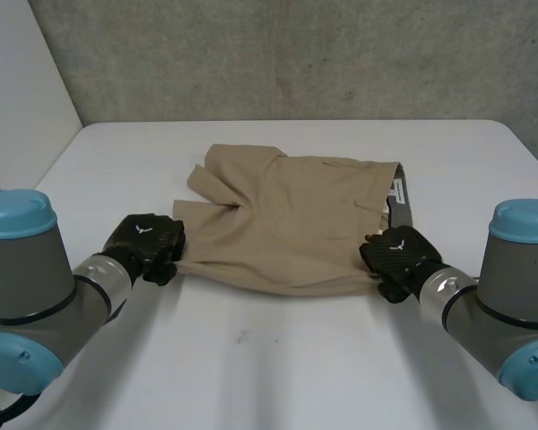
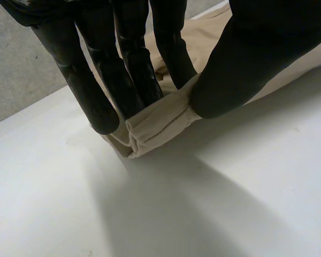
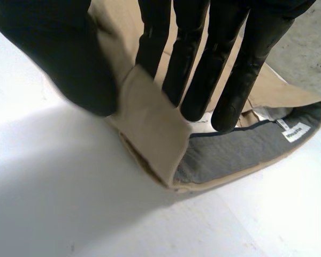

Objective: Fold the shorts.

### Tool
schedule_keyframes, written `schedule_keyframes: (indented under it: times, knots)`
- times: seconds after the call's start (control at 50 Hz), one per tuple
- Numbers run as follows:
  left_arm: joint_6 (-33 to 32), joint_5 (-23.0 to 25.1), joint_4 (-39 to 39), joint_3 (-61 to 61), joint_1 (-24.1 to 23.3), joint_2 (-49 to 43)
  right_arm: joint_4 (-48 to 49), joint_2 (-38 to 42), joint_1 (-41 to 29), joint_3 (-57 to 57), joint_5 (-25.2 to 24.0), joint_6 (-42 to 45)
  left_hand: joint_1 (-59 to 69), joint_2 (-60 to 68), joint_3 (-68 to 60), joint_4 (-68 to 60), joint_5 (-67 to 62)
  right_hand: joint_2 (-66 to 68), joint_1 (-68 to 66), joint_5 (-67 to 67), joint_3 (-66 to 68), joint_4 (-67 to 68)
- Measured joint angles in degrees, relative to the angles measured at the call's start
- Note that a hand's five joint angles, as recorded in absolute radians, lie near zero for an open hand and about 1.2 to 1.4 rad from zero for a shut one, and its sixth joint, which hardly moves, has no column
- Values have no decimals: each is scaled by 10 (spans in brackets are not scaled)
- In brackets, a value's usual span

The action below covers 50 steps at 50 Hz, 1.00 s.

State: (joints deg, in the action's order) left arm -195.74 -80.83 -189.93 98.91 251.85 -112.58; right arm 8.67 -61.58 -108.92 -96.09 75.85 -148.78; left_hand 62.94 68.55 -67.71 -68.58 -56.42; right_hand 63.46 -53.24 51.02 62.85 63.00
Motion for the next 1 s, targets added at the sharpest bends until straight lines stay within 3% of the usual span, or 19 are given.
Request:
schedule_keyframes:
  times: [0.24,0.46,0.58,0.68,0.86,1.0]
  knots:
    - [-1,-2,14,-16,-7,46,-16,-71,-2,18,23,6,0,0,0,0,0,41,-9,47,47,52]
    - [8,-10,27,-142,-11,322,-114,-278,-7,226,50,-4,1,1,-2,0,0,41,-20,47,47,53]
    - [20,-23,31,-246,-7,366,-127,-309,-7,333,74,-6,1,1,-3,0,0,41,-20,47,47,53]
    - [25,-29,41,-297,-6,339,-137,-298,-10,366,88,-4,1,1,-3,0,0,41,-20,47,47,53]
    - [26,-26,74,-289,-10,205,-176,-207,-28,330,93,-1,1,1,-2,-1,0,41,-20,50,47,53]
    - [25,-28,92,-269,-16,21,-181,-82,-49,290,91,-3,1,2,-3,-1,-1,41,-23,55,52,53]
